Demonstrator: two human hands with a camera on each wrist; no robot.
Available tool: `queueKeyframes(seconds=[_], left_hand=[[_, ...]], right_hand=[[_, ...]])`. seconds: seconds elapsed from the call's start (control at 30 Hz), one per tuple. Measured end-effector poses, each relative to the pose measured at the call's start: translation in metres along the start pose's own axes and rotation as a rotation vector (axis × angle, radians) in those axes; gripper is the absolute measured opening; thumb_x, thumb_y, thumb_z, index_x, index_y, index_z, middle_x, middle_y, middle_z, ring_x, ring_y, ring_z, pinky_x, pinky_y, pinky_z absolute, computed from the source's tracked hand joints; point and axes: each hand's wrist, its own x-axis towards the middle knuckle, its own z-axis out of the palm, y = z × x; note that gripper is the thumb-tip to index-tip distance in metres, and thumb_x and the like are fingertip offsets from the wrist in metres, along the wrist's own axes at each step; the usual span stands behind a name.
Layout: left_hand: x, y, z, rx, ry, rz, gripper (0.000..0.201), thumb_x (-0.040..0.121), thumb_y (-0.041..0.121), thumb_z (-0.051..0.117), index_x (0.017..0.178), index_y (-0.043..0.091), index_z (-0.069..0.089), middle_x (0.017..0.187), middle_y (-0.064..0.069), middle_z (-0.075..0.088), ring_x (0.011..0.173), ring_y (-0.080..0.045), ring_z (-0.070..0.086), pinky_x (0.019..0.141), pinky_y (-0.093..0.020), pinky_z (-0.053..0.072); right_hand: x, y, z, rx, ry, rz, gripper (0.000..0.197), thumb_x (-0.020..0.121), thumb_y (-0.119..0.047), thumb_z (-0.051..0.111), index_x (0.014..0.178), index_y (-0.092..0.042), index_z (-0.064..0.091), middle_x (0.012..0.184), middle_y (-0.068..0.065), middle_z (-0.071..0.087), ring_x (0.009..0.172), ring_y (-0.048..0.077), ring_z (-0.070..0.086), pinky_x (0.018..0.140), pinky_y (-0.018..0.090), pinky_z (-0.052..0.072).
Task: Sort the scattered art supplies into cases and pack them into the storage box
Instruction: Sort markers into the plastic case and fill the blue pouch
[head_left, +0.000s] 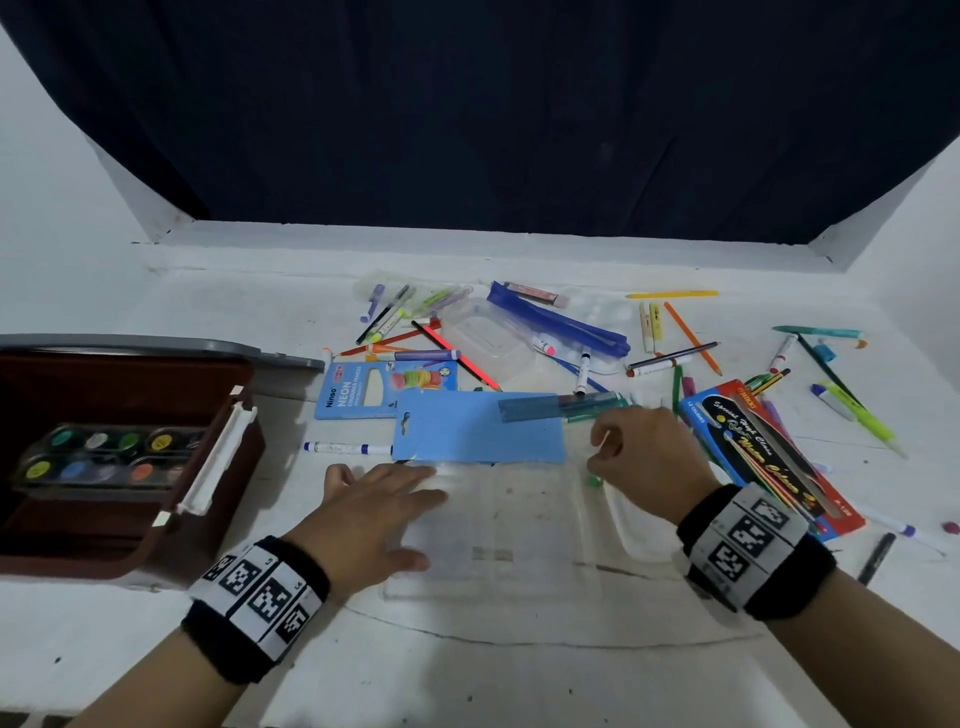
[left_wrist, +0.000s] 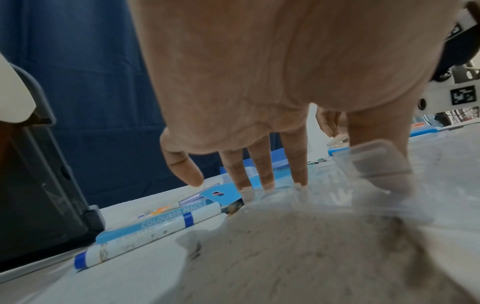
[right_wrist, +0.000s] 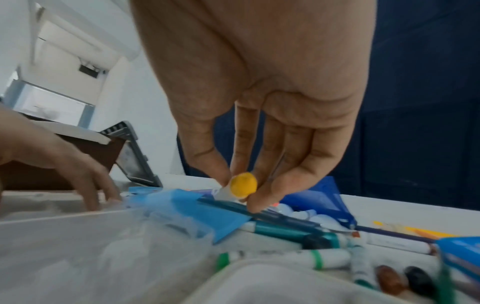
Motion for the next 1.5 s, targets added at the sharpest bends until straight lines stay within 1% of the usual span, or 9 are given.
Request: queueKeyframes(seconds=[0.1, 0.3, 0.5, 0.73, 0.93, 1.1, 1.2, 1.3, 1.5], left_hand=[[0.009, 0.002, -0.004, 0.005, -0.003, -0.008, 0.070, 0.089, 0.065, 0.054, 0.149, 0.049, 0.024, 0.164, 0.019, 0.008, 0.149, -0.006, 0.007, 0.105, -0.044, 0.015], [0.029, 0.002, -0.011, 0.053, -0.026, -0.011, 0.071, 0.088, 0.067, 0.054, 0.149, 0.051, 0.022, 0.163, 0.019, 0.009, 0.148, -0.004, 0.009, 0.103, -0.043, 0.014], [0.045, 0.004, -0.020, 0.068, -0.067, -0.022, 0.073, 0.089, 0.063, 0.056, 0.150, 0.052, 0.018, 0.163, 0.019, 0.007, 0.148, -0.004, 0.007, 0.102, -0.042, 0.015], [0.060, 0.008, -0.029, 0.051, -0.086, -0.060, 0.075, 0.088, 0.058, 0.061, 0.151, 0.052, 0.020, 0.164, 0.018, 0.010, 0.148, -0.007, 0.009, 0.104, -0.043, 0.013], [0.065, 0.008, -0.037, 0.071, 0.026, -0.079, 0.072, 0.079, 0.059, 0.069, 0.143, 0.054, 0.035, 0.154, 0.025, 0.031, 0.138, -0.002, 0.030, 0.095, -0.038, 0.014], [0.077, 0.008, -0.069, -0.071, 0.219, -0.029, 0.070, 0.073, 0.090, 0.034, 0.130, 0.054, 0.052, 0.128, 0.030, 0.052, 0.115, 0.003, 0.046, 0.090, -0.037, 0.022], [0.103, 0.011, -0.087, -0.124, 0.376, -0.017, 0.056, 0.082, 0.070, 0.029, 0.123, 0.047, 0.060, 0.112, 0.026, 0.057, 0.102, -0.002, 0.054, 0.087, -0.039, 0.028], [0.144, 0.006, -0.096, -0.169, 0.428, 0.008, 0.034, 0.092, 0.041, 0.045, 0.122, 0.037, 0.061, 0.107, 0.013, 0.056, 0.097, -0.013, 0.058, 0.091, -0.042, 0.039], [0.215, 0.000, -0.100, -0.081, 0.175, -0.057, 0.062, 0.091, 0.004, 0.049, 0.145, 0.035, 0.042, 0.153, 0.001, 0.038, 0.139, -0.026, 0.035, 0.111, -0.055, 0.031]], right_hand=[[0.014, 0.021, -0.014, 0.024, 0.102, 0.004, 0.011, 0.078, -0.019, 0.074, 0.077, -0.023, 0.064, 0.077, -0.010, 0.066, 0.069, 0.009, 0.061, 0.070, 0.032, 0.056], [0.030, 0.049, -0.021, 0.054, 0.149, 0.020, 0.009, 0.080, -0.003, 0.069, 0.082, -0.011, 0.067, 0.069, -0.002, 0.063, 0.066, 0.018, 0.060, 0.092, 0.039, 0.046], [0.050, 0.069, -0.024, 0.020, 0.182, 0.024, 0.012, 0.083, -0.002, 0.066, 0.090, -0.012, 0.068, 0.083, 0.004, 0.065, 0.070, 0.019, 0.058, 0.062, 0.022, 0.043], [0.078, 0.079, -0.038, 0.031, 0.250, -0.008, 0.003, 0.088, -0.012, 0.065, 0.090, -0.014, 0.063, 0.081, 0.006, 0.064, 0.074, 0.025, 0.058, 0.071, 0.034, 0.050], [0.065, 0.083, -0.040, 0.072, 0.155, 0.011, 0.004, 0.090, -0.026, 0.062, 0.094, -0.026, 0.060, 0.083, -0.004, 0.066, 0.077, 0.015, 0.062, 0.070, 0.027, 0.050], [0.043, 0.094, -0.043, 0.041, 0.010, -0.146, 0.012, 0.091, -0.024, 0.062, 0.099, -0.033, 0.060, 0.091, -0.013, 0.066, 0.081, 0.004, 0.064, 0.075, 0.025, 0.056], [0.033, 0.098, -0.046, -0.033, -0.109, -0.253, 0.015, 0.094, -0.028, 0.059, 0.105, -0.036, 0.062, 0.099, -0.015, 0.065, 0.087, 0.000, 0.062, 0.080, 0.017, 0.051], [0.024, 0.099, -0.049, -0.168, -0.227, -0.323, 0.021, 0.097, -0.029, 0.054, 0.115, -0.031, 0.064, 0.112, -0.014, 0.062, 0.103, 0.002, 0.055, 0.093, 0.017, 0.040], [0.011, 0.119, -0.044, -0.303, -0.326, -0.370, 0.030, 0.094, -0.039, 0.059, 0.123, -0.034, 0.062, 0.127, -0.011, 0.054, 0.122, 0.007, 0.044, 0.109, 0.032, 0.037]])
